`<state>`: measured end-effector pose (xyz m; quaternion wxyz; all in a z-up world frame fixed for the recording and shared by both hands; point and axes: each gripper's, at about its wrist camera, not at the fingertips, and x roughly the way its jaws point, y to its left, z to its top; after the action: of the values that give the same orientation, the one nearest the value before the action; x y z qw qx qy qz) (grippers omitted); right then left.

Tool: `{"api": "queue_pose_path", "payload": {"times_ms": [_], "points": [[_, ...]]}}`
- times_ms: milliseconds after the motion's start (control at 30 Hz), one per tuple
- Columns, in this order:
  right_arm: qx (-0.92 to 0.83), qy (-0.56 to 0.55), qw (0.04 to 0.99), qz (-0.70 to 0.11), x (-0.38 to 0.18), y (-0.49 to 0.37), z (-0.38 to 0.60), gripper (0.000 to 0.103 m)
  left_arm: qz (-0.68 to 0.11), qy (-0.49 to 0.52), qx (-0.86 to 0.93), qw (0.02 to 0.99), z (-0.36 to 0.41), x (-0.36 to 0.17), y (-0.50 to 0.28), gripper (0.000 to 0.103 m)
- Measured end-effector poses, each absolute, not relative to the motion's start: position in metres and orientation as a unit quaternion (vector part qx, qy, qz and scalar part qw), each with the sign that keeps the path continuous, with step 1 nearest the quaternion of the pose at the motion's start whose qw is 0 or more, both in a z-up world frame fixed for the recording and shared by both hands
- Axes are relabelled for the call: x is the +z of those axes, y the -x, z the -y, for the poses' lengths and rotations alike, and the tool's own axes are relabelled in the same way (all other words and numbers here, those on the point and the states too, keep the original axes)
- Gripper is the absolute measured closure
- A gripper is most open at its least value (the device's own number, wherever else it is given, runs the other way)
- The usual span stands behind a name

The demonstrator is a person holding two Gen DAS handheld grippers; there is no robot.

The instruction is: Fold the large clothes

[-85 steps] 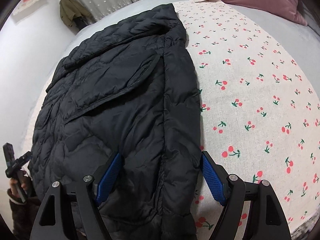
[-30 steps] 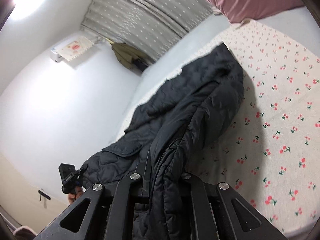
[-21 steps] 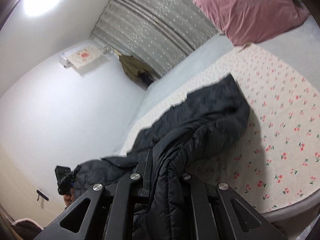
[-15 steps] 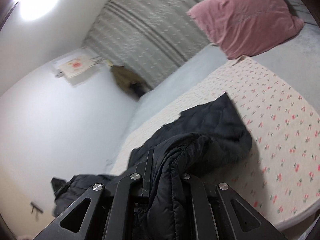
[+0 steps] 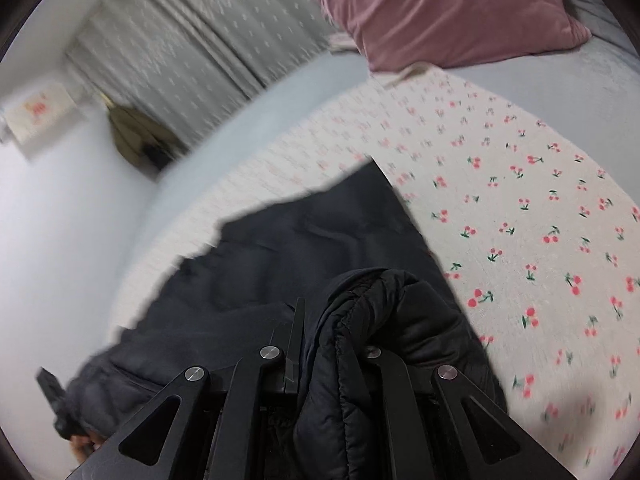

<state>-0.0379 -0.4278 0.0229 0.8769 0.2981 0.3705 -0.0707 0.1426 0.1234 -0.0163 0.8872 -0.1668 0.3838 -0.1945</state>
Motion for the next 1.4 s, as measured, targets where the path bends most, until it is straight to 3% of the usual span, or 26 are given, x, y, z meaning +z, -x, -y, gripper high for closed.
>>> {"api": "queue_pose_path", "payload": {"times_ms": [267,333,367,500,533,700,833,1133,1400], "points": [[-0.088,-0.249,0.882,-0.389,0.009,0.019,0.420,0.086,-0.400,0.131,-0.179,0.889,-0.108,-0.013,-0.148,0.077],[-0.083,-0.251,0.884,-0.386,0.020,0.027,0.420,0.080,-0.395,0.115,-0.176,0.894,-0.106,-0.001,-0.139,0.068],[-0.076,-0.253,0.886,-0.380,0.027,0.032,0.421,0.077,-0.389,0.109,-0.180,0.897,-0.104,0.005,-0.134,0.057],[-0.047,-0.266,0.893,-0.361,0.047,0.058,0.422,0.049,-0.369,0.083,-0.192,0.905,-0.108,0.028,-0.108,0.029],[-0.043,-0.262,0.894,-0.360,0.052,0.064,0.420,0.048,-0.363,0.075,-0.193,0.909,-0.110,0.033,-0.102,0.027],[-0.029,-0.181,0.919,-0.349,0.077,0.096,0.401,0.047,-0.330,0.016,-0.206,0.921,-0.125,0.052,-0.069,0.024],[-0.005,-0.125,0.923,-0.363,0.082,0.115,0.389,0.047,-0.352,-0.011,-0.261,0.899,-0.133,0.044,-0.055,0.024],[0.107,0.003,0.904,-0.414,0.062,0.155,0.359,0.047,-0.408,-0.121,-0.369,0.826,-0.094,0.002,-0.030,0.024],[0.129,0.067,0.868,-0.475,0.032,0.117,0.302,0.047,-0.408,-0.160,-0.393,0.809,-0.045,0.002,-0.037,0.024]]}}
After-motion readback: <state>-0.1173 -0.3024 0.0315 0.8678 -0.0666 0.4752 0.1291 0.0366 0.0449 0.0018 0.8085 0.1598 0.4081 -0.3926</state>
